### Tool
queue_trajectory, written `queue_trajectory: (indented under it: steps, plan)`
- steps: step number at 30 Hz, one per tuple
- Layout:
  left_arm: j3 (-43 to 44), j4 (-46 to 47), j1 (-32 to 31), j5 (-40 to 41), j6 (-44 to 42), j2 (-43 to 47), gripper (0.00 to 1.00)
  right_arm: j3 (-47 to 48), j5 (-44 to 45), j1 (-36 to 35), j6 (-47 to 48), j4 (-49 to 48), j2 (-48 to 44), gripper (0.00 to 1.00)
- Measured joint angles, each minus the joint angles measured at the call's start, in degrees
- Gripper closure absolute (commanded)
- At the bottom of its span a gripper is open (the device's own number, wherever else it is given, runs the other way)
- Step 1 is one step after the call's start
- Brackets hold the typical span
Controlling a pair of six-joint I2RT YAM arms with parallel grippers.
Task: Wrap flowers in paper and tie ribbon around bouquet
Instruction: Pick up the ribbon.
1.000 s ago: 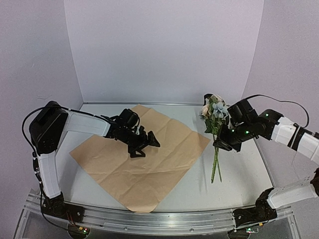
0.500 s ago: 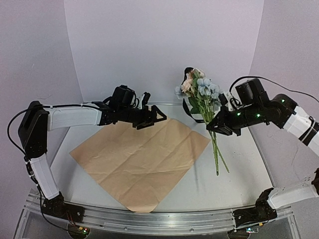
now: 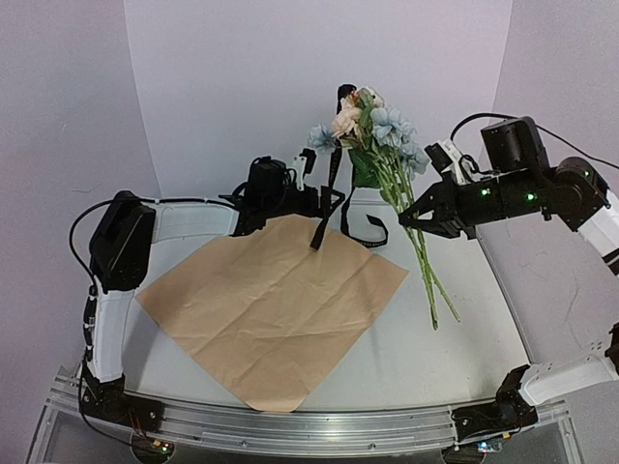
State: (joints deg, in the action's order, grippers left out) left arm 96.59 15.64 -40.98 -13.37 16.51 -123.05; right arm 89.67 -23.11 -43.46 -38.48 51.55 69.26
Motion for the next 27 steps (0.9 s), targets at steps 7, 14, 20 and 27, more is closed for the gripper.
queue_trajectory:
  steps: [7,14,20,27]
  plan:
    - [10.3,4.7,0.2,-0.3,-1.5,-9.8,0.01,1.2,-0.4,-0.4,0.0,1.8,0.0,1.00]
    - [22.7,11.4,0.2,-1.2,3.1,-18.0,0.04,1.5,-0.3,-1.1,-0.1,3.2,0.0,1.00]
    - [34.9,14.7,-0.3,-0.6,6.6,-25.4,0.40,1.5,-0.1,-1.6,-0.4,3.7,-0.3,1.00]
    - [34.9,17.8,-0.5,4.1,8.8,-25.5,1.00,1.3,2.8,-1.7,0.1,6.9,-2.3,1.00]
